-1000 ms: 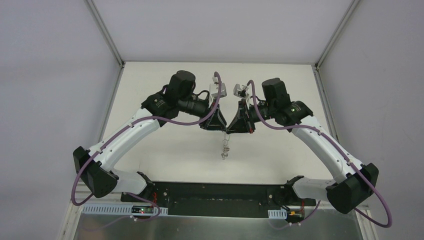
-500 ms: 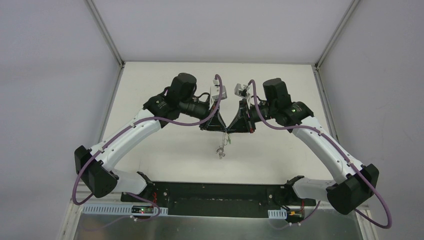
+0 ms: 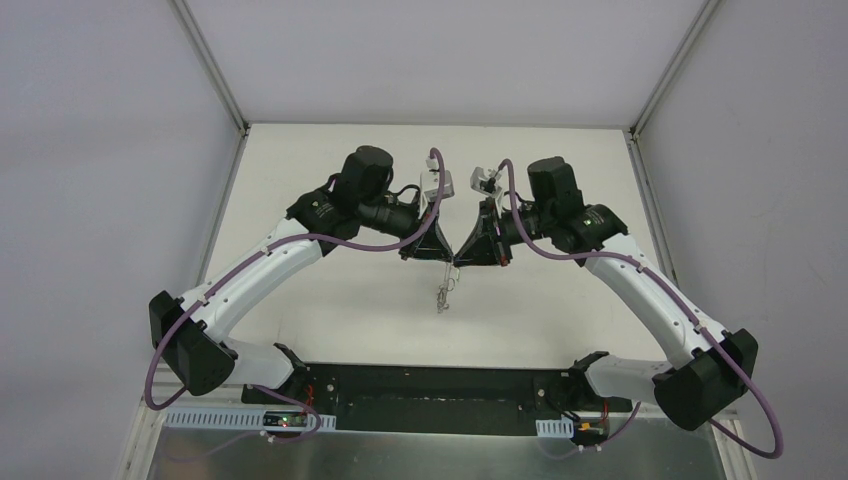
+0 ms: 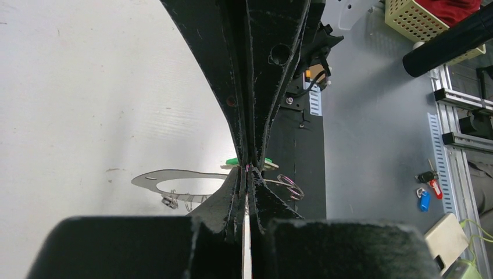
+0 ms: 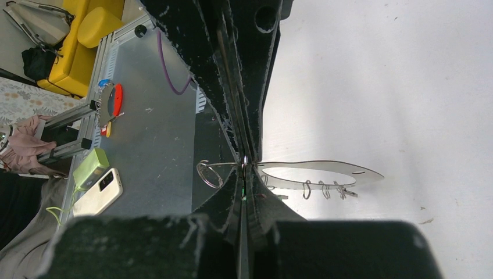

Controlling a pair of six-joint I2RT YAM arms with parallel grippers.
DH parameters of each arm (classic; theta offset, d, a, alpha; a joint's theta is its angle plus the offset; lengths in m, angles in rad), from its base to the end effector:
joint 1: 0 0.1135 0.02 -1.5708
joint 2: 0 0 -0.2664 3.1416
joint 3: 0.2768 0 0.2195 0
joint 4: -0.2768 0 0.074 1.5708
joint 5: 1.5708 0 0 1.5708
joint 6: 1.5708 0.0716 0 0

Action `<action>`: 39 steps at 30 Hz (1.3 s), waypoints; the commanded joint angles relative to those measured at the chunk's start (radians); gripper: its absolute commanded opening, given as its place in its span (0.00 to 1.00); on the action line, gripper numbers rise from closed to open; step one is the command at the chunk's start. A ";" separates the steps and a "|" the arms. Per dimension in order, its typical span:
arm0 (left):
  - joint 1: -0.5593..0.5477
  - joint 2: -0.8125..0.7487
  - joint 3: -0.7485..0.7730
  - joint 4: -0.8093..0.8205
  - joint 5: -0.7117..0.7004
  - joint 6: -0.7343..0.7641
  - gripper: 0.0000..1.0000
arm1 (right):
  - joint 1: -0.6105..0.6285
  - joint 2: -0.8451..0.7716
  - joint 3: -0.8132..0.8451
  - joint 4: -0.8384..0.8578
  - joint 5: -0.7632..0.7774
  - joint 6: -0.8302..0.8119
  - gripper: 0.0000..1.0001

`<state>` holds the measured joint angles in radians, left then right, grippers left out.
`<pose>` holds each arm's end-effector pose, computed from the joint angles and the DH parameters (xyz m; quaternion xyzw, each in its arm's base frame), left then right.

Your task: Put the keys on the keyring

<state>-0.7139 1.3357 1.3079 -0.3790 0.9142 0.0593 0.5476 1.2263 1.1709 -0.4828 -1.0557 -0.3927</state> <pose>0.1736 -0.2254 0.3801 0.5073 0.6028 -0.5077 0.3485 0.1708 0.1771 0.3564 -0.5620 0.5571 0.4697 0.3913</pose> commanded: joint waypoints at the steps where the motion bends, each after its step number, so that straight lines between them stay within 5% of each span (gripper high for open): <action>1: -0.007 -0.023 0.013 0.030 0.013 -0.001 0.00 | -0.026 -0.052 -0.016 0.073 -0.039 0.024 0.07; 12: -0.001 -0.055 -0.089 0.333 0.031 -0.291 0.00 | -0.123 -0.102 -0.083 0.253 -0.137 0.217 0.34; 22: 0.019 -0.033 -0.176 0.599 0.038 -0.514 0.00 | -0.146 -0.107 -0.125 0.304 -0.174 0.251 0.35; 39: 0.052 -0.047 -0.203 0.669 0.045 -0.558 0.00 | -0.173 -0.130 -0.153 0.313 -0.195 0.249 0.27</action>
<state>-0.6781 1.3182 1.1076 0.1936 0.9199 -0.4664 0.3820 1.1248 1.0306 -0.2115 -1.2152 -0.1417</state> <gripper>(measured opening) 0.009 0.294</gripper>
